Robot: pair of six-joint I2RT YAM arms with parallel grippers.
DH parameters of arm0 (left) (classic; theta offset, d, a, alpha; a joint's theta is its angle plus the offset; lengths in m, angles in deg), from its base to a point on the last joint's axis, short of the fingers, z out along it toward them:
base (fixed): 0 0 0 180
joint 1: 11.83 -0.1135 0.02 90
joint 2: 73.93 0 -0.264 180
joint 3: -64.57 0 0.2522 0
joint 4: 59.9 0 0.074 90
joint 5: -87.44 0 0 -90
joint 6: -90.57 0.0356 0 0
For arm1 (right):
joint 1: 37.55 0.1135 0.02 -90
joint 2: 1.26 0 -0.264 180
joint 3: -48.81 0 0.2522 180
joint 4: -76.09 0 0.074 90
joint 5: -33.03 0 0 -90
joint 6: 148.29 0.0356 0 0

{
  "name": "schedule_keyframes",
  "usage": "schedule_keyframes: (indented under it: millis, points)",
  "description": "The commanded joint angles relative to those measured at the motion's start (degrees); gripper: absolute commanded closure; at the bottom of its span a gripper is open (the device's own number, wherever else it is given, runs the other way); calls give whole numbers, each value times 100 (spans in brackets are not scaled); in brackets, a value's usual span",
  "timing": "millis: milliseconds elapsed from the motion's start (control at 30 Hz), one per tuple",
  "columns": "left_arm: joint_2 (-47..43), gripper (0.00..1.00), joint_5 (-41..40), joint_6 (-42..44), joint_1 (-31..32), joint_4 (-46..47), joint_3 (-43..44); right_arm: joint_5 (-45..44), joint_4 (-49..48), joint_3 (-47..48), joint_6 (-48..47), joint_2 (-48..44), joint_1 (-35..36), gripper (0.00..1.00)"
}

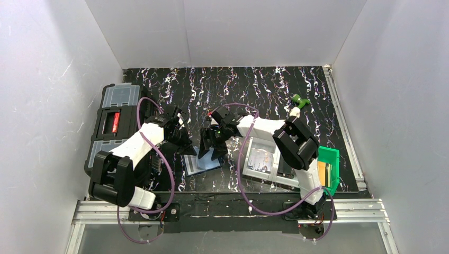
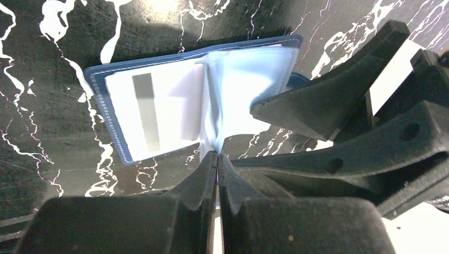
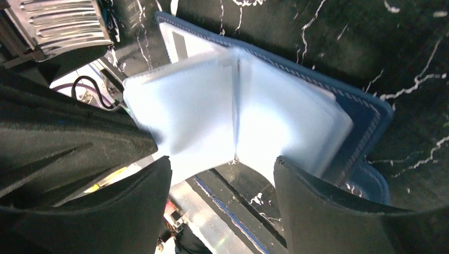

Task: Take the credit cards out of the card holder
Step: Remove the credit card from the card holder.

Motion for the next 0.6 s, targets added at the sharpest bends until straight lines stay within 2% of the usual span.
schedule_keyframes:
  millis: [0,200,567]
  points:
    - [-268,100,-140,-255,83,-130,111,98,-552,-303,79,-523,-18,22]
    - [-185,100,-237,-437,147,-77,52,207,-1292,-800,280,-771,21,25]
    - [0,100,-199,-469,180,-5,107,1,-1173,-741,101,-742,225,29]
